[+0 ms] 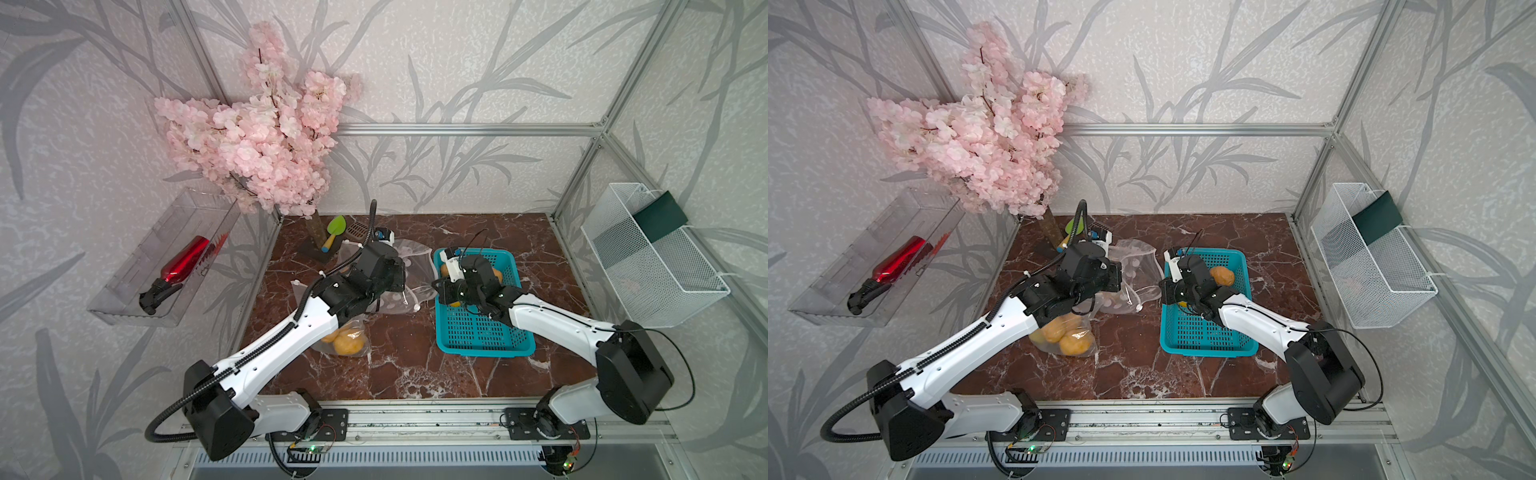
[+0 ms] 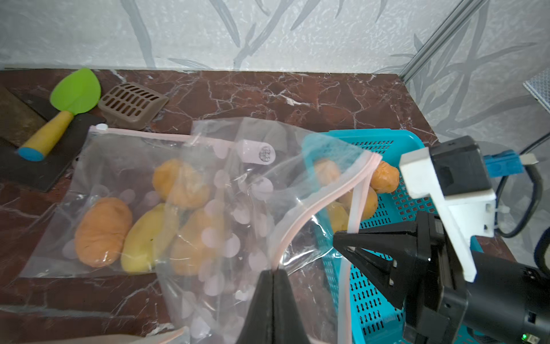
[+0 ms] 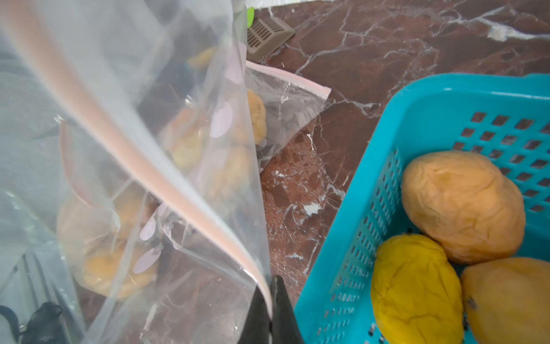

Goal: Put the potatoes into a zipper bag and zip it
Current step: Open the zipper of the food storage bag.

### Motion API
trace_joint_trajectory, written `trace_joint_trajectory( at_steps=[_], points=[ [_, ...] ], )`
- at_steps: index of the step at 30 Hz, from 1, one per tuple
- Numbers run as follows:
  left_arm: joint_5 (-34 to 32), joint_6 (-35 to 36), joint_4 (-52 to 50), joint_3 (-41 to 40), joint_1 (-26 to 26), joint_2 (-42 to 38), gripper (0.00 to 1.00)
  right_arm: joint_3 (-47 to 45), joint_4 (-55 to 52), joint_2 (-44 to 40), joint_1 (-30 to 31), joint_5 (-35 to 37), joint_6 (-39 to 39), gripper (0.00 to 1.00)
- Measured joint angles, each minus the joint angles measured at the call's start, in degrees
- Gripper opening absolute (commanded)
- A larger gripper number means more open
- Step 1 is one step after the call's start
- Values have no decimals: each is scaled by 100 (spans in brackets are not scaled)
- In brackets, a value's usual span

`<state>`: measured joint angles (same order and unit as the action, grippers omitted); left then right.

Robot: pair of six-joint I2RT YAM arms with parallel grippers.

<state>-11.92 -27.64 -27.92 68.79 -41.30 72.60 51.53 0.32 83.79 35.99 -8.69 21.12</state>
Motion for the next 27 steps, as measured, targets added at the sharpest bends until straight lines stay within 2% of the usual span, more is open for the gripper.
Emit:
trace_joint_trajectory(
  at_steps=[9,16,18,20,27],
  points=[
    [-527,-85,-542,435,-369,72,0,28,-697,-741,249,750,-481,0],
    [-931,-170,-824,754,-678,188,0,225,-1110,-758,678,1233,-695,1],
    [-1067,-227,-870,767,-680,256,0,243,-1119,-708,682,1237,-732,15],
    [-1215,-286,-916,767,-680,348,0,243,-1119,-634,682,1182,-778,21],
    [-1327,-302,-973,767,-675,697,0,243,-1078,-367,579,754,-804,56]
  ],
)
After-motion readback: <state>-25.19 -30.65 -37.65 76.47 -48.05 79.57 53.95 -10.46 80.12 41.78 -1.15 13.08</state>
